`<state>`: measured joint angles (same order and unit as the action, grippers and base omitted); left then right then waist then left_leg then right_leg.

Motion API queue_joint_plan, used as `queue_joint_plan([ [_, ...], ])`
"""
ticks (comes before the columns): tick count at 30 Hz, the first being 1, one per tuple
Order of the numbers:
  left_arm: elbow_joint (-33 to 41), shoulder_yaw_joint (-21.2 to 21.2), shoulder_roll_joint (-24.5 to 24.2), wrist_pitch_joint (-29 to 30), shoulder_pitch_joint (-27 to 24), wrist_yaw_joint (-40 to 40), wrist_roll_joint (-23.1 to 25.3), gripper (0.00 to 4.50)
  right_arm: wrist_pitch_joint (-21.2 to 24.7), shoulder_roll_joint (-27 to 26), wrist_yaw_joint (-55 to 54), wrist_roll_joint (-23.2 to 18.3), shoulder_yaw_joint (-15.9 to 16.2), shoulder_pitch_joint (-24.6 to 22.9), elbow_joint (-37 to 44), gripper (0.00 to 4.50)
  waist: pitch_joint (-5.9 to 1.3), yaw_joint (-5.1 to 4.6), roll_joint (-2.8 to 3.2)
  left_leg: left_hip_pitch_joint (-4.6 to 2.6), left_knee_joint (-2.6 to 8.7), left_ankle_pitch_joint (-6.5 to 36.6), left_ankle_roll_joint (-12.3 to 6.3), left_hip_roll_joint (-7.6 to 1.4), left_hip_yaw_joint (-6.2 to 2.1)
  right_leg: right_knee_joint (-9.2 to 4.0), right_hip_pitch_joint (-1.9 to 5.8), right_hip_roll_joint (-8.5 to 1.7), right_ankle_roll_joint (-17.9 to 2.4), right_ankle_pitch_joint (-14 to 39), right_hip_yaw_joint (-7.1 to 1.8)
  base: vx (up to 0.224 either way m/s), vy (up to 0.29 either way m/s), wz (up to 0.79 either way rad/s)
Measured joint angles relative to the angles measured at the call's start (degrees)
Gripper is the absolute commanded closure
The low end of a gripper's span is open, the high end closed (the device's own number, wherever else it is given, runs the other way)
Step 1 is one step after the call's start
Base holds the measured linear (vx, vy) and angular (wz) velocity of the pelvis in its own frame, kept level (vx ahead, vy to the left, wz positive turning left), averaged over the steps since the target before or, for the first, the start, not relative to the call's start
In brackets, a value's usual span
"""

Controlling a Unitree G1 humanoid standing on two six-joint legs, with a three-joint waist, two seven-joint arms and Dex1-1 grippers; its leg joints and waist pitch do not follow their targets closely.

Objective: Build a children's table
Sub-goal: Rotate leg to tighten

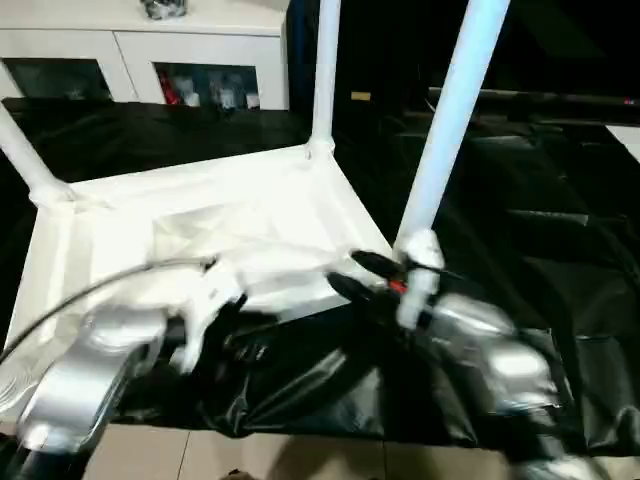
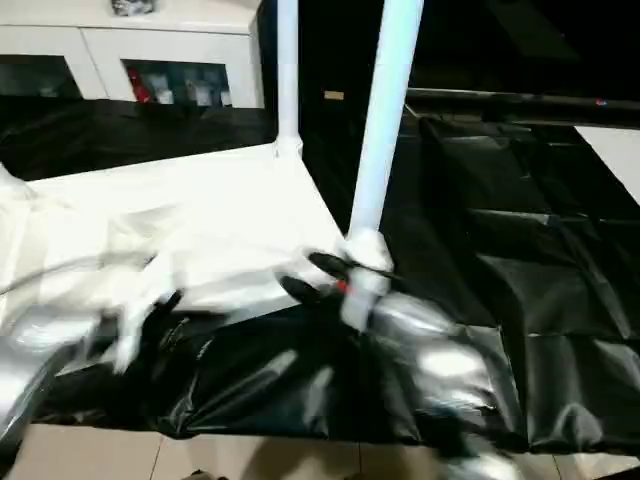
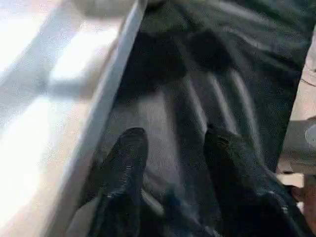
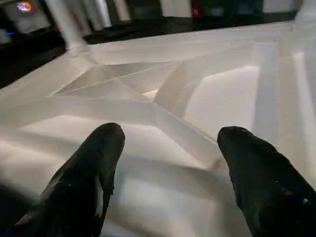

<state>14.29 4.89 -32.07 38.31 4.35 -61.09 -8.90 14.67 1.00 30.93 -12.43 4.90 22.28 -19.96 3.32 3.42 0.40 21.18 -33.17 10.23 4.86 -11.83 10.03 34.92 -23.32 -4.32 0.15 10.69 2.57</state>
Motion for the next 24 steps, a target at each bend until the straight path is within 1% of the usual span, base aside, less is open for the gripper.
queue_joint_plan([
  [2,0.7,0.0,-0.9,0.6,-0.4,0.7,0.4,1.91,-0.8,-1.1,-3.7,0.9,-0.6,1.6,-2.7,1.06,0.0,0.08,0.01,-0.03,0.0,0.0,0.0,0.03,0.0,0.0,0.06,0.0,0.0,0.0,-0.08,0.0,0.0,0.0],
  [3,0.9,0.0,-1.2,0.6,-0.7,1.8,1.2,1.82,-1.7,-2.6,-7.6,1.1,-2.1,3.3,-5.6,1.06,0.01,-0.13,0.04,-0.07,-0.01,0.0,0.0,0.06,0.01,0.02,0.06,0.0,0.0,0.0,-0.13,0.0,0.0,0.0],
  [5,0.9,0.4,-1.2,0.6,-1.4,3.2,2.2,1.71,-3.0,-4.3,-12.9,1.8,-3.4,5.3,-8.7,1.06,0.0,-0.36,0.02,-0.08,-0.01,0.0,0.02,0.06,0.0,0.05,0.06,0.01,0.0,0.0,-0.12,0.0,0.0,0.0],
  [6,0.8,0.6,-1.2,0.6,-1.5,3.8,2.5,1.61,-3.9,-4.8,-14.6,2.1,-3.8,5.9,-9.8,1.06,-0.01,-0.34,0.01,-0.07,-0.01,0.0,0.02,0.05,-0.01,0.06,0.06,0.01,0.0,0.0,-0.12,0.0,0.0,0.0],
  [7,0.7,0.7,-1.2,0.6,-1.6,4.3,2.9,1.4,-4.4,-5.1,-16.3,2.4,-4.1,6.5,-10.8,1.06,-0.01,-0.29,0.01,-0.07,-0.01,0.0,0.02,0.05,-0.01,0.07,0.06,0.02,0.0,0.0,-0.12,0.0,0.0,0.0],
  [10,0.7,0.8,-1.3,0.3,-1.5,6.1,3.7,1.31,-7.5,-6.0,-23.3,3.8,-5.7,9.8,-16.1,1.06,-0.01,-0.2,0.0,-0.05,-0.01,0.0,0.05,0.06,-0.01,0.09,0.06,0.02,0.0,0.0,-0.11,0.0,0.0,0.0],
  [11,0.7,1.0,-1.3,0.2,-1.5,6.5,3.8,1.07,-8.5,-6.0,-25.8,4.1,-6.4,10.9,-18.1,1.06,-0.03,-0.08,-0.03,-0.05,-0.04,0.0,0.05,0.06,-0.01,0.11,0.06,0.02,0.0,0.0,-0.12,0.0,0.0,0.0],
  [12,0.6,1.0,-1.3,0.2,-1.5,6.7,4.0,0.96,-8.8,-5.9,-27.8,4.1,-7.1,11.8,-19.4,1.06,-0.03,0.0,-0.03,-0.03,-0.06,0.0,0.05,0.06,0.0,0.1,0.06,0.01,0.0,0.0,-0.12,0.0,0.0,0.0],
  [15,0.5,1.2,-1.7,-0.1,-1.5,7.4,4.2,0.89,-9.9,-5.0,-31.9,3.3,-10.2,14.3,-23.0,1.06,-0.05,0.23,-0.05,0.0,-0.11,0.0,0.05,0.06,0.0,0.11,0.11,0.01,0.0,0.0,-0.14,0.0,0.0,0.0],
  [16,0.2,1.2,-1.7,-0.5,-1.5,8.1,4.3,0.71,-10.6,-4.5,-32.6,3.2,-10.9,15.1,-24.2,1.06,-0.05,0.26,-0.05,0.0,-0.15,0.0,0.05,0.06,0.0,0.13,0.16,0.01,0.0,0.0,-0.14,0.0,0.0,0.0],
  [17,-0.3,1.2,-1.7,-1.1,-1.5,8.8,4.3,0.71,-11.4,-3.6,-33.5,3.2,-11.4,16.1,-25.9,1.06,-0.04,0.34,-0.05,0.02,-0.17,0.0,0.05,0.06,0.0,0.13,0.17,0.01,0.0,0.0,-0.14,0.0,0.0,0.0],
  [18,-0.6,1.2,-1.6,-1.3,-1.5,9.3,4.5,0.52,-11.9,-2.7,-34.0,3.2,-11.7,16.5,-26.9,1.06,-0.04,0.44,-0.05,0.05,-0.2,0.0,0.05,0.05,0.0,0.15,0.17,0.0,0.0,0.0,-0.14,0.0,0.0,0.0],
  [20,-1.5,1.2,-1.5,-1.8,-1.2,10.2,4.8,0.5,-13.6,-0.5,-34.6,3.2,-13.1,17.8,-30.1,1.06,-0.03,0.84,-0.02,0.13,-0.34,0.0,0.05,0.03,0.0,0.21,0.18,0.0,0.0,0.0,-0.14,0.0,0.0,0.0],
  [23,-3.2,1.1,-1.3,-2.6,-0.4,11.5,5.4,0.12,-15.3,2.6,-35.7,3.1,-15.0,18.7,-32.5,1.06,-0.02,1.35,-0.01,0.18,-0.5,0.0,0.04,0.03,-0.01,0.29,0.18,-0.01,0.0,0.0,-0.15,0.0,0.0,0.0],
  [24,-3.8,1.1,-0.8,-3.2,0.1,12.0,5.5,0.12,-15.6,3.8,-35.9,3.1,-15.6,19.3,-33.7,1.06,-0.01,1.53,0.0,0.22,-0.55,0.0,0.04,0.03,0.0,0.31,0.18,-0.03,0.0,0.0,-0.15,0.0,0.0,0.0],
])
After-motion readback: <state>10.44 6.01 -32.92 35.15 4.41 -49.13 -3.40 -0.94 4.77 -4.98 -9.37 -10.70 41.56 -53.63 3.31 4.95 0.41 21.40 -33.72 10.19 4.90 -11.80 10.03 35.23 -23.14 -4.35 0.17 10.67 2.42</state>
